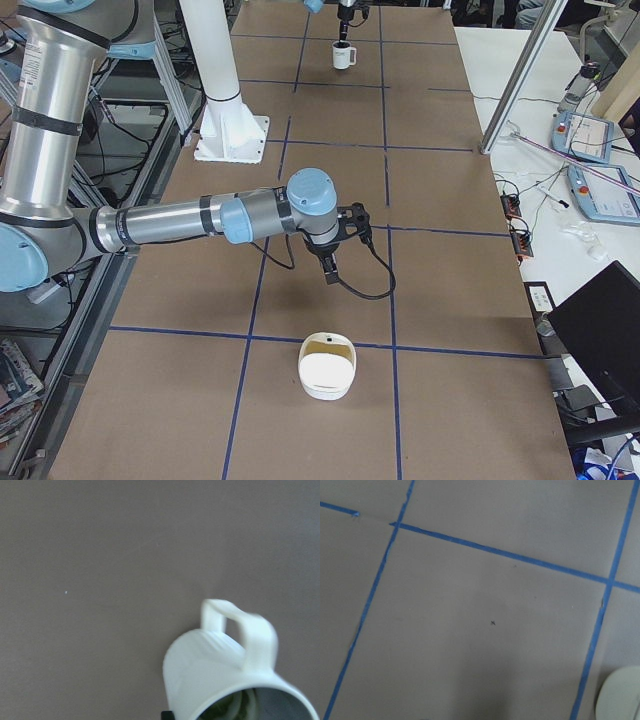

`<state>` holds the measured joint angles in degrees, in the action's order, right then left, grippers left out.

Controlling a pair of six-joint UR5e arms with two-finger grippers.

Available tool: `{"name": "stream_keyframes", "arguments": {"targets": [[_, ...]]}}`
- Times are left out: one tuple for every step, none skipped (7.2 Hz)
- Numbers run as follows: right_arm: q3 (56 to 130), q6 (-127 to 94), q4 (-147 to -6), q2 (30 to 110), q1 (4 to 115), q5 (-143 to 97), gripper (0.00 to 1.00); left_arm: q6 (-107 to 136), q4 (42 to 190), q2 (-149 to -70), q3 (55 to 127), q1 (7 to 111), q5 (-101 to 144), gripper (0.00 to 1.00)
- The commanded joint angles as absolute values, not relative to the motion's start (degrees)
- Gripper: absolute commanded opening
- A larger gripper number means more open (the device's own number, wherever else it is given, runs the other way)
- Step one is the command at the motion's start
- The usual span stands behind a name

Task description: Left arm hands cup to right arm to dump lemon

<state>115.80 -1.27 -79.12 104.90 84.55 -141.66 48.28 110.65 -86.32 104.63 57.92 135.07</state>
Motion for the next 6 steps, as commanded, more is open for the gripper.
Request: {"name": "stream_keyframes", "arguments": {"targets": [[115.6,-18.5,-62.9,100.1,79.3,-138.2,1.0,54.4,107.9,-96.2,105.6,57.8,134.8,0.0],[115.7,-25.1,-57.6,97.3,75.4,-133.6,1.0,59.3,101.7,-103.7,105.6,56.9,134.8,0.0],[115.8,-25.9,-51.9,97.2,72.5,-127.9,1.0,67.5,95.7,-110.7,105.6,54.0,134.4,0.0],[115.9,-28.4,-48.6,96.4,68.2,-121.3,1.0,74.6,92.0,-116.5,105.2,50.1,134.4,0.0],[115.9,-31.9,-47.3,93.9,65.2,-116.9,1.0,81.5,90.9,-121.4,104.0,47.6,133.1,0.0],[116.0,-32.9,-47.2,91.3,62.8,-113.9,1.0,84.1,90.4,-125.7,102.0,46.3,132.2,0.0]]}}
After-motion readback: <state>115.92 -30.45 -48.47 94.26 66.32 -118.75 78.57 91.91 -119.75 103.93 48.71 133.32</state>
